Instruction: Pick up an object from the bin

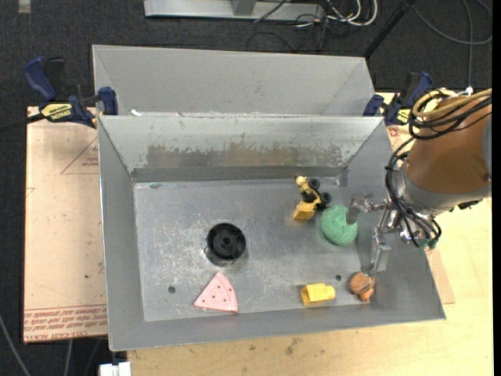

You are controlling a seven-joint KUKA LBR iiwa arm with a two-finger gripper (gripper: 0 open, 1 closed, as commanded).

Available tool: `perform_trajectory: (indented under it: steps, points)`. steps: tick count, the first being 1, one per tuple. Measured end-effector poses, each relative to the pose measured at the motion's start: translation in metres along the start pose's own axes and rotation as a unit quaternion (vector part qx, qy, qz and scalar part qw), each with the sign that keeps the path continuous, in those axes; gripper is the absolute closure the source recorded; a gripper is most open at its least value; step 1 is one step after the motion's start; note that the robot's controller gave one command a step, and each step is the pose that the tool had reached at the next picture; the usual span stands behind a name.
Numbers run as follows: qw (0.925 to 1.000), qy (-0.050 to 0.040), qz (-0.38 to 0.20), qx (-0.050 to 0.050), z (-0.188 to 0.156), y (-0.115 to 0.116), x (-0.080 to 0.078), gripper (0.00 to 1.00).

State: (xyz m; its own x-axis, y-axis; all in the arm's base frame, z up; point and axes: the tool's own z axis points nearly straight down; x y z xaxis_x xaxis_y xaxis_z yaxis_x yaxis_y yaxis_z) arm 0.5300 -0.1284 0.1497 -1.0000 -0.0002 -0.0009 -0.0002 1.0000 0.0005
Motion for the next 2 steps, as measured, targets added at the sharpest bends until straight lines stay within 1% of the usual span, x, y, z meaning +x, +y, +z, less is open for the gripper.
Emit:
perform_trajectory:
  steps: [1, 2]
  points:
    - [1.0000, -0.0033, -0.001, 0.001, 0.032, 0.024, -0.047, 0.00]
    - [1.0000, -0.0013, 0.003, -0.001, 0.048, 0.034, -0.047, 0.00]
